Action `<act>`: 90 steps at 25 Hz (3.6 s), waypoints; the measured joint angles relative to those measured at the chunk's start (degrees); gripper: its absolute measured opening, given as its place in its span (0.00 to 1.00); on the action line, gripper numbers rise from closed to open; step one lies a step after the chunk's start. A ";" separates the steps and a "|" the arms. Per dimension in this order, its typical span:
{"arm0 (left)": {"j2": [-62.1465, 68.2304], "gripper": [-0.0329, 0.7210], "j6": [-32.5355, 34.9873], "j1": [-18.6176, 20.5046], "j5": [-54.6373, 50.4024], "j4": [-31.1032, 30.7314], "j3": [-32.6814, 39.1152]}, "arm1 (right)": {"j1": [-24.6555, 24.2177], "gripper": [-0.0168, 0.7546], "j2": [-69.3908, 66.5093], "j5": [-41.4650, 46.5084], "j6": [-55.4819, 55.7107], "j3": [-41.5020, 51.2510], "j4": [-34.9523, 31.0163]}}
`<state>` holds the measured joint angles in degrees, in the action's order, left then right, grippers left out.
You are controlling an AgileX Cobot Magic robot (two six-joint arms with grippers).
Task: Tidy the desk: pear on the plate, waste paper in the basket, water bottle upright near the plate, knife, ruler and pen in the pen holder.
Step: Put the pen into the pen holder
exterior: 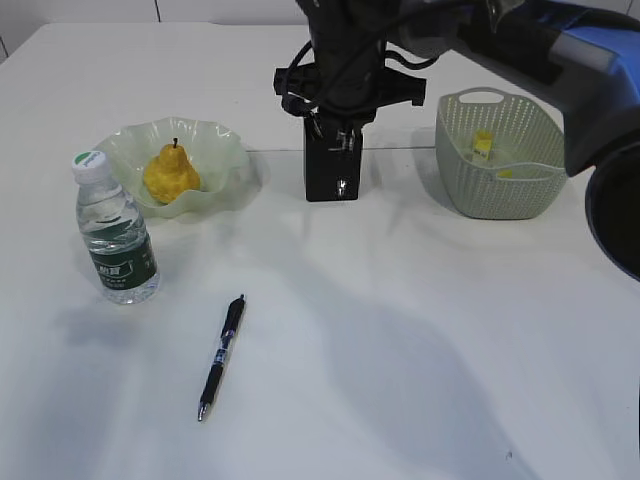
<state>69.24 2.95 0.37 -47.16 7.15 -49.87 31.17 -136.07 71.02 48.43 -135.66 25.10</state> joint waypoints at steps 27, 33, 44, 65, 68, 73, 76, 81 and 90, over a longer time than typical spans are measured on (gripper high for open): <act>0.00 0.66 0.00 0.00 1.74 0.00 0.00 | -0.10 0.11 -0.63 -23.29 2.91 -0.21 21.56; 0.00 0.66 0.00 0.00 2.89 0.00 0.00 | -0.10 0.11 -1.32 -25.71 3.82 -0.21 22.99; 0.00 0.66 0.00 0.00 3.02 0.00 0.00 | -0.33 0.10 -1.43 -26.71 5.30 -0.21 25.01; 0.00 0.66 0.00 0.00 3.24 0.00 0.00 | -2.01 0.10 -3.55 -30.31 9.69 -0.21 27.77; 0.00 0.66 0.00 0.00 3.24 0.00 0.00 | -2.01 0.10 -4.61 -30.56 10.10 -0.21 27.99; 0.00 0.66 0.00 0.00 3.24 0.00 0.00 | -2.01 0.10 -5.91 -31.02 10.43 -0.21 27.99; 0.00 0.66 0.00 0.00 3.24 0.00 0.00 | -2.01 0.10 -6.16 -31.09 10.47 -0.21 27.99; 0.00 0.66 0.00 0.00 3.46 0.00 0.00 | -2.12 0.10 -6.54 -31.06 10.56 -0.21 28.11; 0.00 0.66 0.00 0.00 3.46 0.00 0.00 | -2.12 0.10 -8.01 -29.65 10.60 -0.21 28.11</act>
<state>69.24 2.95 0.37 -43.70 7.15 -49.87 29.05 -144.09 41.37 59.03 -135.86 53.21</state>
